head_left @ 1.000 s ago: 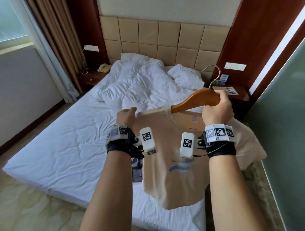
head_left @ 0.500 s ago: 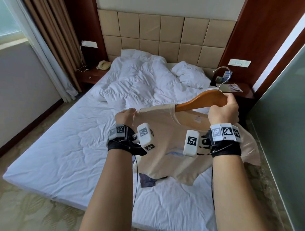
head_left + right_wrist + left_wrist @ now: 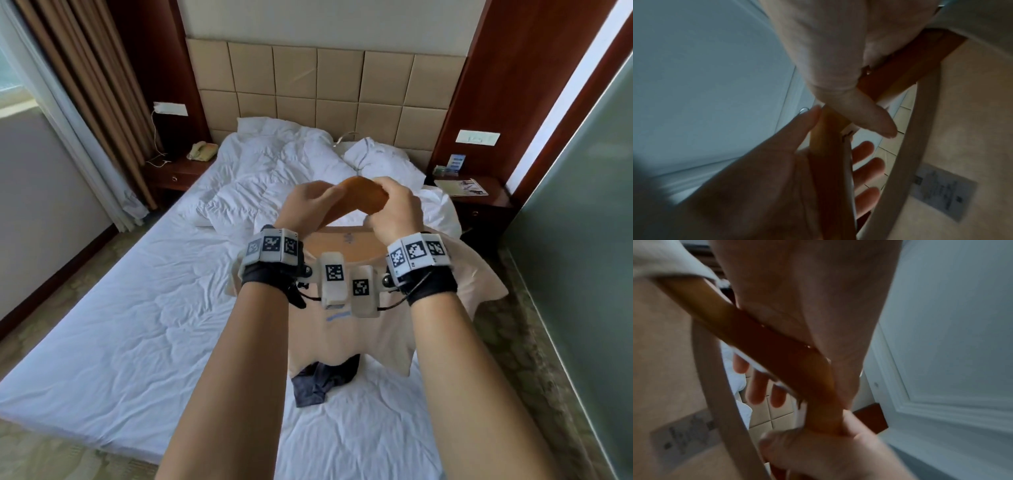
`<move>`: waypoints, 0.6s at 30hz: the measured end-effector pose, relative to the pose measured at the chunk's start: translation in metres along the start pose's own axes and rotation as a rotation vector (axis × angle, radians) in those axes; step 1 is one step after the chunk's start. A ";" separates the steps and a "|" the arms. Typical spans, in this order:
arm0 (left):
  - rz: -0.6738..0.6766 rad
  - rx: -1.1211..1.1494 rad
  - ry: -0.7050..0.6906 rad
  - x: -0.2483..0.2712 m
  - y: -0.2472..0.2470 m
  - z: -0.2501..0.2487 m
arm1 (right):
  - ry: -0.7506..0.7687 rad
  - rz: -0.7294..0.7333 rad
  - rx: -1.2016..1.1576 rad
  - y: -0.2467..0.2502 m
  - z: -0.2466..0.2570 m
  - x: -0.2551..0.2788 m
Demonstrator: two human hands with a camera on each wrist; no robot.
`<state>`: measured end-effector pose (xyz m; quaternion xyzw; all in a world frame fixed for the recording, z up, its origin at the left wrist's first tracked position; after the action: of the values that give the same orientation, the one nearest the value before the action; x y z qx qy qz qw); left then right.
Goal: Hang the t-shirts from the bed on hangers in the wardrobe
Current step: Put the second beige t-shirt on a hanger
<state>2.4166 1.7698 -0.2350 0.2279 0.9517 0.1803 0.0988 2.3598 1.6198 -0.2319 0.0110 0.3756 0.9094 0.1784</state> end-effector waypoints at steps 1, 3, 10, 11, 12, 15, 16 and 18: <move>0.055 -0.029 -0.007 -0.004 -0.003 -0.008 | 0.027 0.018 0.017 -0.002 0.005 -0.002; 0.100 -0.028 0.017 -0.012 -0.003 -0.017 | 0.082 0.050 0.046 -0.003 0.015 -0.007; -0.054 0.055 0.004 -0.022 0.011 -0.014 | 0.239 0.307 -0.179 0.021 0.009 -0.024; -0.082 0.061 0.002 -0.021 0.014 -0.011 | 0.230 0.293 -0.204 0.028 0.001 -0.029; -0.112 0.059 0.003 -0.021 0.018 -0.008 | 0.198 0.258 -0.183 0.035 -0.006 -0.033; -0.183 0.037 0.012 -0.022 0.027 -0.003 | -0.046 0.223 0.050 0.046 -0.034 -0.042; -0.208 0.024 0.011 -0.022 0.029 -0.003 | -0.137 0.239 0.093 0.046 -0.042 -0.043; -0.258 -0.013 0.015 -0.020 0.032 -0.006 | -0.238 0.294 0.059 0.041 -0.057 -0.043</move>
<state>2.4456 1.7851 -0.2151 0.1014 0.9727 0.1737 0.1156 2.3781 1.5401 -0.2392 0.1784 0.3725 0.9066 0.0866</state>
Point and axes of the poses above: each hand's wrist, its own x-axis away from the middle knuckle, its own y-axis out of the back of the hand, z = x × y, the point moved 1 cm from there along -x, towards the middle knuckle, and after that the axes turned 11 degrees about z, right-handed, at the moved point
